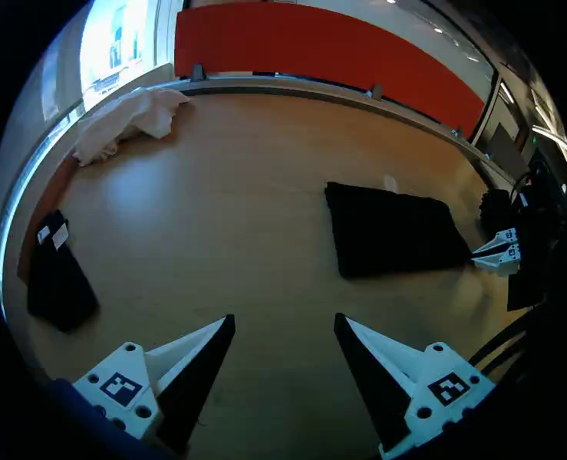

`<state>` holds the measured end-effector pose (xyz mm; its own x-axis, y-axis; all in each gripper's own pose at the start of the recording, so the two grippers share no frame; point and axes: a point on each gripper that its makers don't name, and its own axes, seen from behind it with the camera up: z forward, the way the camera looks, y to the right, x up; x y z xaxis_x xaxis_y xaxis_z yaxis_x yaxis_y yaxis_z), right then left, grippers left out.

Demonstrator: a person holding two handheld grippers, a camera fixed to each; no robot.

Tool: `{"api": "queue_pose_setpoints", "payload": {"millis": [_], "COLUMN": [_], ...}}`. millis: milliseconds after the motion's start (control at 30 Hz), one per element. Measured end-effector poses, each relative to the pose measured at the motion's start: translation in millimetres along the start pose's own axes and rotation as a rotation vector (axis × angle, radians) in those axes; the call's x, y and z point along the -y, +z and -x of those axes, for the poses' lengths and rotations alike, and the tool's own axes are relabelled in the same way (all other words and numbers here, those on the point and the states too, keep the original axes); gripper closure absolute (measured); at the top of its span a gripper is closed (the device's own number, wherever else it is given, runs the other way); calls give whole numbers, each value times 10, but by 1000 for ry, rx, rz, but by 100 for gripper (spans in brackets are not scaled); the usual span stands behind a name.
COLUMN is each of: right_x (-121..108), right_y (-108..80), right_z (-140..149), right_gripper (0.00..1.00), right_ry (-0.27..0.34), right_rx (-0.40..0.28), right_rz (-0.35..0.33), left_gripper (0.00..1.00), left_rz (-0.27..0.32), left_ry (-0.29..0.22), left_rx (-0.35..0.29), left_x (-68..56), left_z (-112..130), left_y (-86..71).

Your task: Fold towel

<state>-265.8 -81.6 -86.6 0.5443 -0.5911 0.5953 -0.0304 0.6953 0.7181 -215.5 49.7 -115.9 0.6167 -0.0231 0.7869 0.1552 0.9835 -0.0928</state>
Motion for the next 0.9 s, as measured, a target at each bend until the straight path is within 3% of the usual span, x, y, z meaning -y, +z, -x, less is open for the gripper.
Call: {"api": "queue_pose_setpoints", "payload": {"millis": [400, 900], "right_x": [-50, 9], "right_y": [-104, -269], "right_z": [-309, -1249], "right_gripper": [97, 97], "right_ry": [-15, -145], "right_rx": [-48, -151], "right_rz": [26, 50], "left_gripper": [4, 4], "left_rz": [5, 0], "left_ry": [0, -19], "left_rx": [-9, -26], "left_x": [1, 59], "left_z": [-19, -21], "left_y": [-23, -102]}}
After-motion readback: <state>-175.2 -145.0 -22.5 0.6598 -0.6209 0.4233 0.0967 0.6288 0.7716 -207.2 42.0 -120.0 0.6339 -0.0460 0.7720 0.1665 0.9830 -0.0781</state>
